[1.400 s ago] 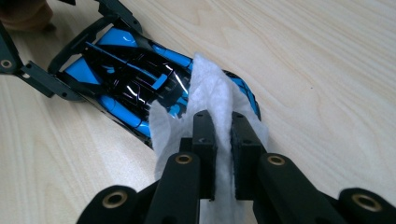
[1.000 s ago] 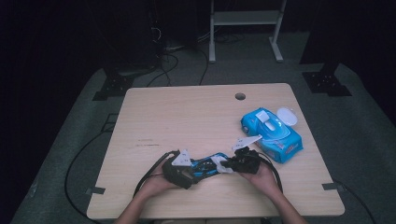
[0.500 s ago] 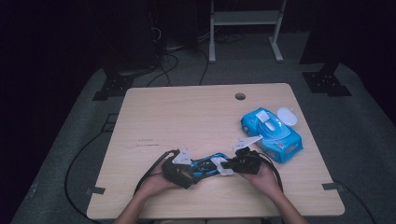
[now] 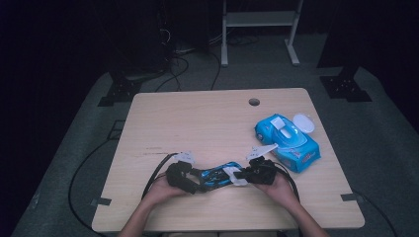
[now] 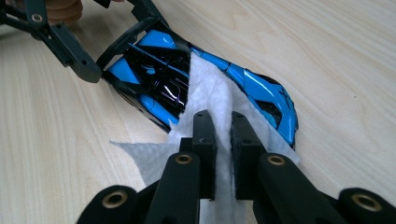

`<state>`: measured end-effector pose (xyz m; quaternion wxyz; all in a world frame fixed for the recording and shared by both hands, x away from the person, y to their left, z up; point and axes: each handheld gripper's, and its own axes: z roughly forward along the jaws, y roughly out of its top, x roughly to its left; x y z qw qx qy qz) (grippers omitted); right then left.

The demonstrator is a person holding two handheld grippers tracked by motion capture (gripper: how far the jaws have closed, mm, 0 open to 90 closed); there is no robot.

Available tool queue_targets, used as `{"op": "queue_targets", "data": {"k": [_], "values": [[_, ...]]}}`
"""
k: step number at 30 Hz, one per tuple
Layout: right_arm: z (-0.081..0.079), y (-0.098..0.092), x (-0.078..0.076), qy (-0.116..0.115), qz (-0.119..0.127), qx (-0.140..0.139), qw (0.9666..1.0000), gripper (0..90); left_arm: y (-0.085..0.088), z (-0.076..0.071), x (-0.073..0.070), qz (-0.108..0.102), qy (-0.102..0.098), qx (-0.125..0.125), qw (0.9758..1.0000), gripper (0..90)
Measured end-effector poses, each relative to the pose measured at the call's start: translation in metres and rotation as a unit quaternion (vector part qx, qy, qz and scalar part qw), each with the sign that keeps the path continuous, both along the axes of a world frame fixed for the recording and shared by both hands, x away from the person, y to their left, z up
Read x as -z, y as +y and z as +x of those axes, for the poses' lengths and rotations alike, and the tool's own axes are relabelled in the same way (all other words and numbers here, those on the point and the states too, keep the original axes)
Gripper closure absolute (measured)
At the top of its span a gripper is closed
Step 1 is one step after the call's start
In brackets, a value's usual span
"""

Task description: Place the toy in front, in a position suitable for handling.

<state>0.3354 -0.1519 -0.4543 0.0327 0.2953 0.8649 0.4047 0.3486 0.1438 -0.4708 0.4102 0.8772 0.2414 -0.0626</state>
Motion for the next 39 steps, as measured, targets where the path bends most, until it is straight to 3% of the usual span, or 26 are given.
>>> {"op": "queue_targets", "data": {"k": [5, 8, 11, 15, 17, 19, 23, 24, 25, 32, 39], "values": [[-0.001, 0.000, 0.000, -0.005, -0.003, -0.001, 1.0000, 82.3, 0.005, 0.006, 0.002, -0.026, 0.031, -0.004, 0.9991, 23.9], [-0.002, 0.001, 0.000, -0.009, -0.005, -0.003, 0.9999, 82.4, 0.004, 0.006, 0.001, -0.026, 0.032, -0.004, 0.9991, 24.0], [-0.003, 0.001, 0.000, -0.015, -0.007, -0.005, 0.9998, 82.4, 0.008, 0.008, 0.001, -0.033, 0.048, -0.007, 0.9983, 25.5], [-0.004, 0.001, 0.000, -0.022, -0.008, -0.006, 0.9997, 82.6, 0.014, 0.009, -0.003, -0.047, 0.046, -0.018, 0.9977, 32.1], [-0.005, 0.002, 0.000, -0.023, -0.011, -0.005, 0.9997, 82.7, 0.012, 0.008, -0.002, -0.036, 0.039, -0.023, 0.9983, 34.3], [-0.006, 0.002, 0.000, -0.027, -0.012, -0.005, 0.9996, 82.7, 0.010, 0.010, 0.000, -0.042, 0.058, -0.028, 0.9971, 34.0], [-0.008, 0.002, 0.000, -0.030, -0.012, -0.002, 0.9995, 82.7, 0.009, 0.010, 0.000, -0.039, 0.061, -0.033, 0.9968, 34.4], [-0.008, 0.002, 0.000, -0.031, -0.012, -0.002, 0.9994, 82.7, 0.009, 0.008, -0.001, -0.033, 0.050, -0.045, 0.9972, 35.2], [-0.008, 0.002, 0.000, -0.032, -0.012, -0.004, 0.9994, 82.7, 0.008, 0.007, -0.001, -0.027, 0.038, -0.050, 0.9977, 43.4], [-0.014, 0.003, 0.001, -0.047, -0.018, -0.002, 0.9987, 82.7, 0.003, 0.001, -0.005, -0.009, 0.006, -0.053, 0.9985, 46.6], [-0.017, 0.003, 0.001, -0.055, -0.019, -0.001, 0.9983, 82.8, 0.006, 0.000, -0.009, 0.002, 0.039, -0.070, 0.9968, 38.2]]}}
